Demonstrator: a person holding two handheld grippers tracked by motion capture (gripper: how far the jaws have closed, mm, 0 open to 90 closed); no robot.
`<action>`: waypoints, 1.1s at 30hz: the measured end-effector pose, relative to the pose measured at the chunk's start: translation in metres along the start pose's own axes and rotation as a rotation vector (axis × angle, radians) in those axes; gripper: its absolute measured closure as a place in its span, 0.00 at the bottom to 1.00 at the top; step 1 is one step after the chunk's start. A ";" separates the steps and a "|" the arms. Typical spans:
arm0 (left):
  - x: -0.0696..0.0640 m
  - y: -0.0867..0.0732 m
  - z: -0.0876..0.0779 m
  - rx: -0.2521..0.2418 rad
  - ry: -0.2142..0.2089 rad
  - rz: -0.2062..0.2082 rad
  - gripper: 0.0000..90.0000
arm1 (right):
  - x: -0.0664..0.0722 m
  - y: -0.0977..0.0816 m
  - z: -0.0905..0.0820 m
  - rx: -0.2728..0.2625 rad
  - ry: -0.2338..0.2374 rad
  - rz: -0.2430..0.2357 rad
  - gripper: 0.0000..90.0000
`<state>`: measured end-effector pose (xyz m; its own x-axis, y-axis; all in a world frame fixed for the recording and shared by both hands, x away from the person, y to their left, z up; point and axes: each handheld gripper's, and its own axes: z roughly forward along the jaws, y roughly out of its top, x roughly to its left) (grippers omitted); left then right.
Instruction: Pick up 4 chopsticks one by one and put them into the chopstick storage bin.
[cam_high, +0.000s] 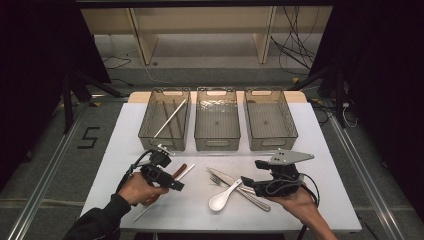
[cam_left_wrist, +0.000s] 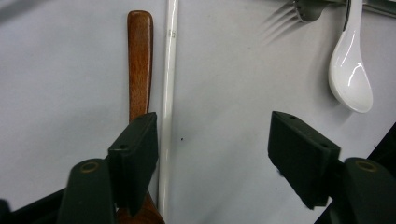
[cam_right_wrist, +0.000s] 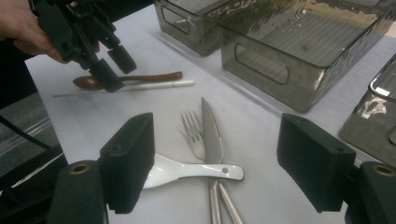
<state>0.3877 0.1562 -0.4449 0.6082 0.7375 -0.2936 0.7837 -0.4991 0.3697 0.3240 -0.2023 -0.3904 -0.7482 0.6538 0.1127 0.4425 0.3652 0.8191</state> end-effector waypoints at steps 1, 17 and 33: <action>0.001 0.000 0.001 0.003 -0.003 -0.004 0.39 | 0.000 0.000 0.000 0.001 -0.001 0.000 0.32; 0.006 -0.001 0.011 0.059 0.028 -0.013 0.54 | 0.001 0.000 0.000 0.004 0.000 -0.002 0.32; -0.006 0.000 0.023 0.130 0.087 0.058 0.66 | 0.001 0.000 0.000 0.003 0.000 -0.003 0.32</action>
<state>0.3875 0.1415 -0.4630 0.6440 0.7395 -0.1960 0.7608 -0.5924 0.2649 0.3237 -0.2015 -0.3905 -0.7497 0.6525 0.1101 0.4417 0.3695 0.8176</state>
